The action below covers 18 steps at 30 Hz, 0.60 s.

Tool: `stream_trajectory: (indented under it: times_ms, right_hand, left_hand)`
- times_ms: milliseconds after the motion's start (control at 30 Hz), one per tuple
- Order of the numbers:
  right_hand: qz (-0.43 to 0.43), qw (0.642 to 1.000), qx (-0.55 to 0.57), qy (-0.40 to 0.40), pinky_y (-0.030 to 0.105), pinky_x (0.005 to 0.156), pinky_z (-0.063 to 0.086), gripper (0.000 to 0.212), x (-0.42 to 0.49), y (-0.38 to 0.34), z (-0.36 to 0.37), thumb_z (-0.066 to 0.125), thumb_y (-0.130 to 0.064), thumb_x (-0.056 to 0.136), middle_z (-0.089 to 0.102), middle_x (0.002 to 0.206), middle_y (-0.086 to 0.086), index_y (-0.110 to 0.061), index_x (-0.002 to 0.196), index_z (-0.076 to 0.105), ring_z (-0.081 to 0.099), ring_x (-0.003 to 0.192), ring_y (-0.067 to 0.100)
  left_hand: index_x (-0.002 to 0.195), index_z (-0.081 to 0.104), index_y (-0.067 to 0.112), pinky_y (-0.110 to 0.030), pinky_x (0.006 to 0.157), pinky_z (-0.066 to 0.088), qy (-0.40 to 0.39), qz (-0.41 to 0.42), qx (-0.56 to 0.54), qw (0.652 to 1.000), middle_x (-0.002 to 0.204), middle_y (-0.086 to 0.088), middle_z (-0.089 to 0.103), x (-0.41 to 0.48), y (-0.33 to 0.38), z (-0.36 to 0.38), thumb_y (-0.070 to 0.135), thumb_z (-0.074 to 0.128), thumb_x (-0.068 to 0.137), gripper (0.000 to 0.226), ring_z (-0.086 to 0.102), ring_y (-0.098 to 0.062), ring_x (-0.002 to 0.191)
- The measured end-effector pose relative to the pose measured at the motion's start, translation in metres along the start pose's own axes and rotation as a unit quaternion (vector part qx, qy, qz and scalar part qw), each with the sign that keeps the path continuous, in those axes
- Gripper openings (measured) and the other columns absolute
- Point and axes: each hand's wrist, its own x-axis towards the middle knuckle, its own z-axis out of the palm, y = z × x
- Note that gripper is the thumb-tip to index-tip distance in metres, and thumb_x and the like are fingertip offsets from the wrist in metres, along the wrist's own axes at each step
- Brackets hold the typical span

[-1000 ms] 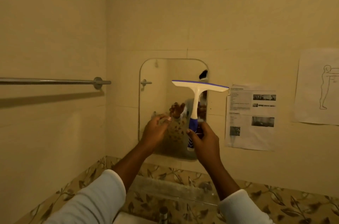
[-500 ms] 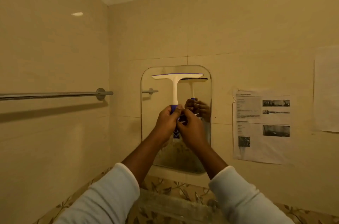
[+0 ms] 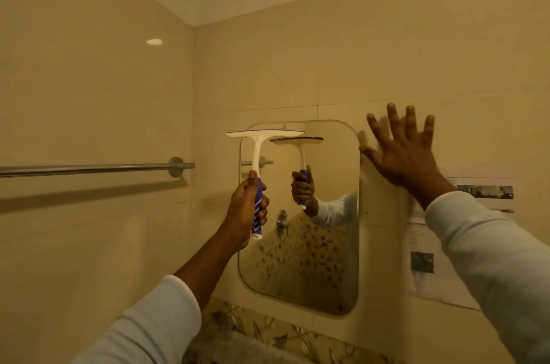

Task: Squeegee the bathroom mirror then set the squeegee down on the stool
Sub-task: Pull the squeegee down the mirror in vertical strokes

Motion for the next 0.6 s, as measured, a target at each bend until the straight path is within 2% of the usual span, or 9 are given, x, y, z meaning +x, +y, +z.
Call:
stream_trajectory:
  times_ms: [100,233,433,600]
  right_hand:
    - [-0.009,1.0,0.002,-0.01,0.074,0.124,-0.007,0.086,0.008,0.015,0.008,0.004,-0.082,0.097,-0.018,0.178,0.007,-0.039,0.17,-0.007,-0.018,0.162,0.041]
    - [-0.023,0.999,-0.011,0.041,0.076,0.124,-0.003,0.088,0.008,0.02,0.024,0.015,-0.081,0.098,-0.009,0.18,0.006,-0.034,0.172,-0.001,-0.014,0.164,0.04]
    - [-0.038,0.997,-0.017,0.067,0.076,0.123,-0.002,0.089,0.012,0.023,0.035,0.014,-0.081,0.098,-0.006,0.18,0.007,-0.032,0.172,0.003,-0.01,0.164,0.043]
    - [-0.041,0.995,-0.017,0.088,0.075,0.124,-0.002,0.09,0.013,0.023,0.039,0.016,-0.08,0.098,-0.004,0.18,0.009,-0.031,0.172,0.006,-0.008,0.163,0.044]
  left_hand:
    - [0.094,0.056,0.012,-0.026,0.042,0.037,0.012,0.006,0.001,1.0,0.058,-0.002,0.047,0.005,-0.007,-0.001,0.064,0.052,0.094,0.052,0.037,-0.014,0.043]
    - [0.083,0.055,0.014,-0.026,0.042,0.034,0.006,0.008,0.02,1.0,0.058,-0.002,0.047,0.015,-0.007,0.002,0.071,0.054,0.085,0.057,0.035,-0.015,0.042]
    - [0.074,0.052,0.015,-0.021,0.04,0.027,0.065,-0.016,0.058,0.996,0.053,-0.001,0.042,0.04,0.007,0.007,0.072,0.04,0.096,0.062,0.03,-0.013,0.038]
    - [0.078,0.055,0.016,-0.023,0.04,0.031,0.081,0.008,0.101,0.992,0.053,0.003,0.046,0.068,0.013,0.008,0.073,0.04,0.095,0.062,0.036,-0.01,0.039]
